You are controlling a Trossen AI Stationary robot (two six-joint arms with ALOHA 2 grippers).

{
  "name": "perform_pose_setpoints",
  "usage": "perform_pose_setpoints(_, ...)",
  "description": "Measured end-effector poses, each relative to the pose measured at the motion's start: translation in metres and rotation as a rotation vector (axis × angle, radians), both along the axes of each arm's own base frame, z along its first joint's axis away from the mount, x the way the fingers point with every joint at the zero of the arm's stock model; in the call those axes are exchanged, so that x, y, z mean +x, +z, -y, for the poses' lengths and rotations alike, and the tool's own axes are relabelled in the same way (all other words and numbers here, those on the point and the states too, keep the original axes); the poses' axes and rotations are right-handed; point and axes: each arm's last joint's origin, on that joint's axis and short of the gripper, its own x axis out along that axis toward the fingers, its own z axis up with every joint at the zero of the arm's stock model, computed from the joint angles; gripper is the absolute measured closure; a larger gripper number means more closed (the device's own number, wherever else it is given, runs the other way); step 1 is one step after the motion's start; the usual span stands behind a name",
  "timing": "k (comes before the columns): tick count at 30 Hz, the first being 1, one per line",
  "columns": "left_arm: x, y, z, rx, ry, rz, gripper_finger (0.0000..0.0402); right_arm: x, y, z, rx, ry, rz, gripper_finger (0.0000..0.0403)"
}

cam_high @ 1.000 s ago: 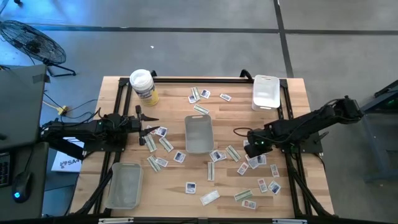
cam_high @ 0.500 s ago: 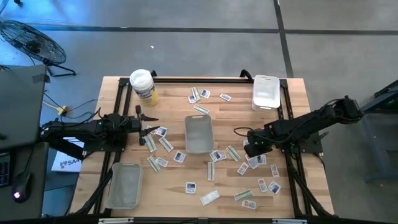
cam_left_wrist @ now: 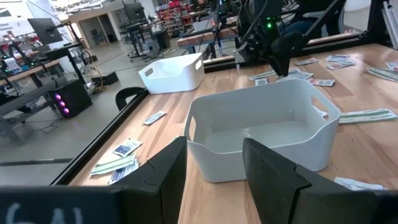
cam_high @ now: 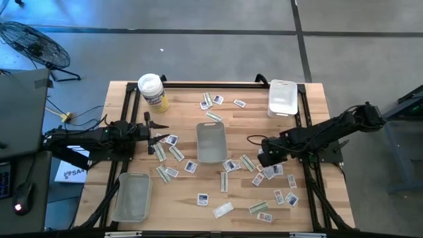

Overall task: Pick & Place First Aid Supplies
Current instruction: Put the orange pad into the white bin

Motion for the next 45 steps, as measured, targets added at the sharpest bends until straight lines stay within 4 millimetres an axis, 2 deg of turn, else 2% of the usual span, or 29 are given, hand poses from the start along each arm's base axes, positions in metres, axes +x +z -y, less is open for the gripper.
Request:
perform_pose_setpoints(11,0.000,0.000,0.000,0.000,0.000,0.000,0.0247,0.007,-0.001,-0.002,-0.052,0.027,0.069,0.0275)
perform_pose_setpoints(24,0.000,0.000,0.000,0.000,-0.001,0.000,0.0247,0.010,-0.010,-0.012,-0.096,0.072,0.037,0.0277)
perform_pose_setpoints(29,0.000,0.000,0.000,0.000,-0.001,0.000,0.0247,0.007,-0.010,-0.017,-0.141,0.089,0.034,0.0304)
perform_pose_setpoints(38,0.000,0.000,0.000,0.000,-0.001,0.000,0.0247,0.004,-0.011,-0.020,-0.178,0.107,0.012,0.0391)
perform_pose_setpoints(45,0.000,0.000,0.000,0.000,-0.001,0.000,0.0247,0.004,-0.010,-0.020,-0.203,0.127,0.008,0.0401)
